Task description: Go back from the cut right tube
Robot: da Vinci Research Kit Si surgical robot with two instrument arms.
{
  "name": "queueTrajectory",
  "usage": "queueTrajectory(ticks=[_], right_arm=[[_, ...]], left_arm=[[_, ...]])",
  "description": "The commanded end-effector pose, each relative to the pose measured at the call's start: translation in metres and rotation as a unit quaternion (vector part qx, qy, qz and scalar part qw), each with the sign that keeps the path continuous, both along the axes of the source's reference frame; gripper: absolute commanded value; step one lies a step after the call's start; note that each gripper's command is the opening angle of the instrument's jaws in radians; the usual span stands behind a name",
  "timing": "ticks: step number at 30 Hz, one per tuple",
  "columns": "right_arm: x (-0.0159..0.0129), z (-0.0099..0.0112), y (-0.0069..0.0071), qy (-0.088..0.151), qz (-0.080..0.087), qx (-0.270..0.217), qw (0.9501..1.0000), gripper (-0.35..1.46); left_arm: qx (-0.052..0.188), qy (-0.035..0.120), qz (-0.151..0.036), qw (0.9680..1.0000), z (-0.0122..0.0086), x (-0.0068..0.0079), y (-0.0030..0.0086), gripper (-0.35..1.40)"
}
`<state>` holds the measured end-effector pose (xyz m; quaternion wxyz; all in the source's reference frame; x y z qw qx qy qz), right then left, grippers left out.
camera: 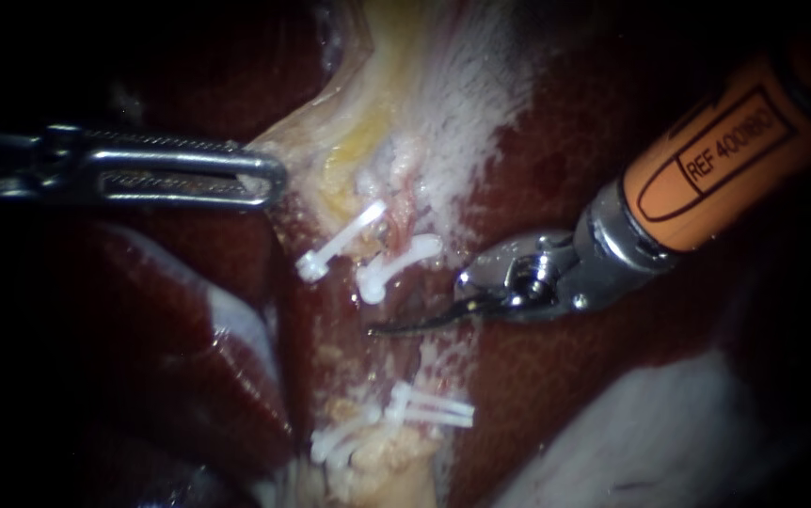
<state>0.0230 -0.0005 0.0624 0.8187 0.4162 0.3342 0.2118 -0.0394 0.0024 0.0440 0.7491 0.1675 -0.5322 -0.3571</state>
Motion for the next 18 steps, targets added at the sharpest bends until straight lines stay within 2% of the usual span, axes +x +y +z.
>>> queueTrajectory(ticks=[1,7,9,10,13,18], right_arm=[[0.0000,0.0000,-0.0001,0.002,0.000,0.000,1.0000,-0.35],[0.0001,0.0002,-0.0003,0.003,0.006,-0.003,1.0000,-0.35],[0.0002,0.0002,-0.0004,0.002,0.018,-0.009,0.9998,-0.35],[0.0002,0.0002,-0.0004,-0.001,0.032,-0.019,0.9993,-0.32],[0.0002,0.0003,-0.0004,0.000,0.042,-0.019,0.9989,0.09],[0.0003,0.0002,-0.0005,0.000,0.043,-0.019,0.9989,0.47]], left_arm=[[0.000,0.000,0.000,1.0000,0.0000,0.0000,0.0000,-0.28],[0.000,0.000,0.000,1.0000,0.0001,0.0000,-0.0001,-0.28],[0.000,0.000,0.000,1.0000,0.0001,-0.0001,-0.0001,-0.28],[0.000,0.000,0.000,1.0000,0.0001,-0.0001,-0.0001,-0.27],[0.000,0.001,0.000,1.0000,0.0001,-0.0001,-0.0001,-0.27],[-0.001,0.001,0.000,1.0000,0.0001,-0.0001,-0.0001,-0.27]])
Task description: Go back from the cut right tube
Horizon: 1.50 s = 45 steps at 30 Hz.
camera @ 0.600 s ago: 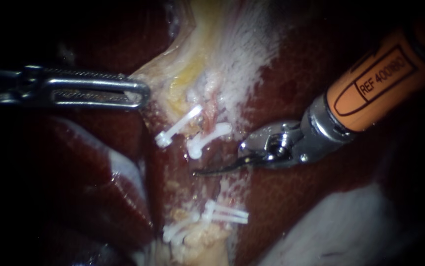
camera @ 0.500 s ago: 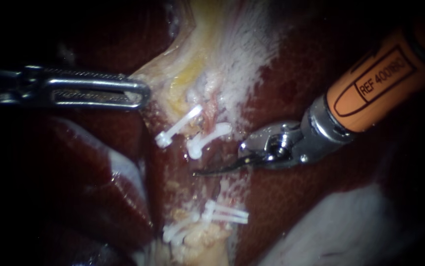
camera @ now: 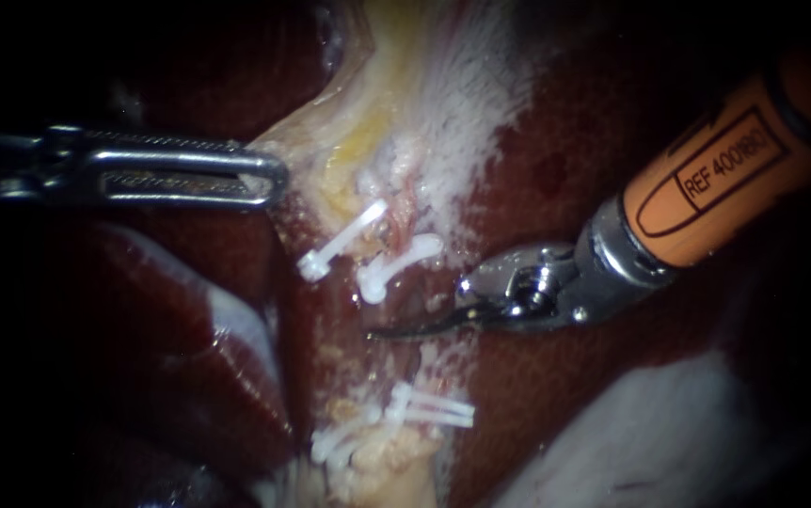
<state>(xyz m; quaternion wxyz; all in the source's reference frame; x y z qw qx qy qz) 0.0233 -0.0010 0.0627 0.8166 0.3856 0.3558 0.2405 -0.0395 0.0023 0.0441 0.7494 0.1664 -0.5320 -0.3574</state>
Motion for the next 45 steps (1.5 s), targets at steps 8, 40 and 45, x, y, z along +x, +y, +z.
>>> queueTrajectory(ticks=[8,40,45], right_arm=[[0.0000,-0.0001,0.0000,0.000,0.000,0.000,1.0000,0.66],[-0.0097,-0.0031,0.0027,0.079,-0.046,-0.204,0.9747,1.31],[-0.0099,-0.0041,0.0041,0.074,-0.037,-0.241,0.9669,1.43]], left_arm=[[0.000,0.000,0.000,1.0000,0.0000,0.0000,0.0000,-0.27],[-0.002,0.000,0.001,1.0000,0.0010,0.0004,-0.0005,-0.25],[-0.003,0.000,0.002,1.0000,0.0011,0.0004,-0.0005,-0.25]])
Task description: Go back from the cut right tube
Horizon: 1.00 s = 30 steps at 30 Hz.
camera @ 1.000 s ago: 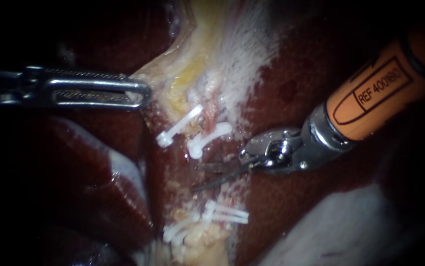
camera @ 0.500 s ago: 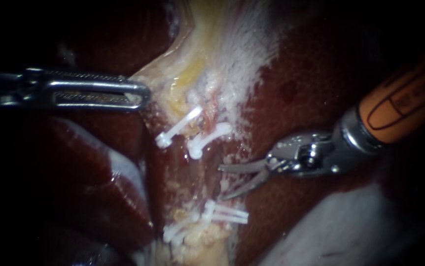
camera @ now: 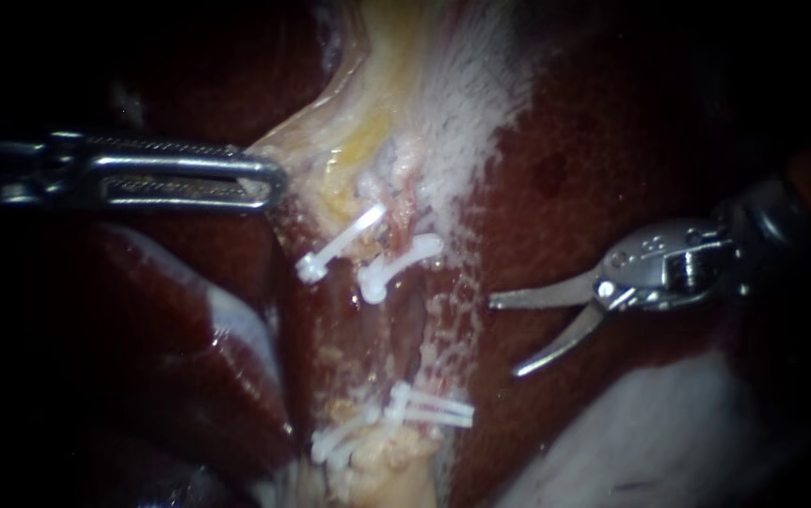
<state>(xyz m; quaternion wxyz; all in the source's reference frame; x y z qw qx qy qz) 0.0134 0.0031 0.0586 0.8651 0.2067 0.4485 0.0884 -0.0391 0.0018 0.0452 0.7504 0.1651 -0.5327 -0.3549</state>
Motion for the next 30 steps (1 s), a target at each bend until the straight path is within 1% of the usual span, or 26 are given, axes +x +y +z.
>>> queueTrajectory(ticks=[1,6,10,14,15,16,18,19,20,23,25,27,30], right_arm=[[-0.0001,-0.0002,0.0003,-0.001,0.003,-0.004,1.0000,1.43],[-0.0005,-0.0007,0.0006,-0.002,0.005,-0.019,0.9998,1.43],[-0.0006,-0.0008,0.0006,0.001,0.001,-0.029,0.9996,1.43],[-0.0006,-0.0009,0.0004,0.001,0.001,-0.029,0.9996,1.43],[-0.0007,-0.0009,0.0003,0.001,0.001,-0.029,0.9996,1.43],[-0.0007,-0.0009,0.0002,0.001,0.001,-0.029,0.9996,1.43],[-0.0007,-0.0009,0.0002,0.000,0.002,-0.030,0.9995,1.43],[-0.0007,-0.0009,0.0001,0.000,0.002,-0.030,0.9995,1.43],[-0.0007,-0.0009,0.0001,0.001,0.001,-0.030,0.9996,1.43],[-0.0008,-0.0008,-0.0001,0.003,-0.005,-0.030,0.9995,1.43],[-0.0008,-0.0008,-0.0002,0.003,-0.005,-0.030,0.9995,1.43],[-0.0008,-0.0008,-0.0003,0.003,-0.005,-0.031,0.9995,1.43],[-0.0008,-0.0009,-0.0004,0.003,-0.005,-0.031,0.9995,1.43]], left_arm=[[0.000,-0.001,-0.001,1.0000,0.0001,0.0000,0.0000,-0.23],[-0.001,-0.001,-0.001,1.0000,0.0003,0.0000,0.0000,-0.23],[-0.001,0.001,0.001,1.0000,0.0009,0.0000,0.0001,-0.23],[-0.002,0.007,0.004,1.0000,0.0022,0.0001,0.0000,-0.23],[-0.005,0.008,0.006,0.9999,0.0028,0.0000,-0.0001,-0.23],[-0.002,0.011,0.007,0.9999,0.0032,0.0000,-0.0002,-0.23],[0.002,0.015,0.007,0.9999,0.0041,-0.0002,-0.0005,-0.23],[0.007,0.019,0.006,0.9998,0.0046,-0.0004,-0.0007,-0.23],[0.007,0.021,0.009,0.9997,0.0051,-0.0006,-0.0010,-0.23],[0.018,0.027,0.016,0.9993,0.0064,-0.0016,-0.0020,-0.23],[0.020,0.030,0.020,0.9992,0.0069,-0.0022,-0.0026,-0.23],[0.024,0.032,0.023,0.9989,0.0072,-0.0025,-0.0029,-0.21],[0.026,0.031,0.024,0.9989,0.0074,-0.0027,-0.0031,-0.21]])
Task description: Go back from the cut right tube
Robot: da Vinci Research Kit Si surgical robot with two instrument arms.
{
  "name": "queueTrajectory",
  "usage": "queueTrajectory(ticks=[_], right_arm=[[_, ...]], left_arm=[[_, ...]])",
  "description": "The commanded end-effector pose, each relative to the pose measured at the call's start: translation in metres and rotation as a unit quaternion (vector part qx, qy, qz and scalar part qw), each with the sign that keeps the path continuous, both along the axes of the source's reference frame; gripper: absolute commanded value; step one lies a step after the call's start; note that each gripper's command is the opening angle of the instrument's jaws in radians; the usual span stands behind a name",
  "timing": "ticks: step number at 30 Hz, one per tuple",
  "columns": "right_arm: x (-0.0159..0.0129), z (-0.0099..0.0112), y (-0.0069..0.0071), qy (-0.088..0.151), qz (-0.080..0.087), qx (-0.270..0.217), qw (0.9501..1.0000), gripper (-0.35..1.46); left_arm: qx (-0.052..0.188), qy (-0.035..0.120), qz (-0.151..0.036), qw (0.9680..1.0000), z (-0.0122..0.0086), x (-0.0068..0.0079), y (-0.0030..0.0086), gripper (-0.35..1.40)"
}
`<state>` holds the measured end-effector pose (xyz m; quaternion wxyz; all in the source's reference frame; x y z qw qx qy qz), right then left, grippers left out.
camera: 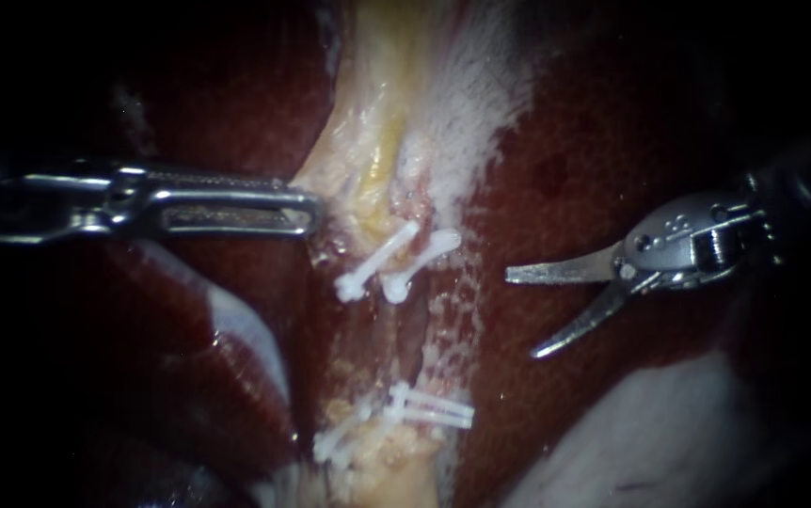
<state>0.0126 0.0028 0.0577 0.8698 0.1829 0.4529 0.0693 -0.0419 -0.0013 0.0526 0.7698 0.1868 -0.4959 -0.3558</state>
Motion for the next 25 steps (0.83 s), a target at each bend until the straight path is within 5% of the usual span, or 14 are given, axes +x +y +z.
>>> queueTrajectory(ticks=[1,25], right_arm=[[0.0001,0.0000,-0.0001,0.000,0.000,0.000,1.0000,1.43],[0.0003,-0.0002,-0.0001,0.000,0.001,0.000,1.0000,1.45]], left_arm=[[0.003,0.000,0.000,1.0000,0.0001,-0.0002,-0.0001,-0.21],[0.006,-0.001,0.005,1.0000,0.0002,-0.0008,-0.0007,-0.21]])
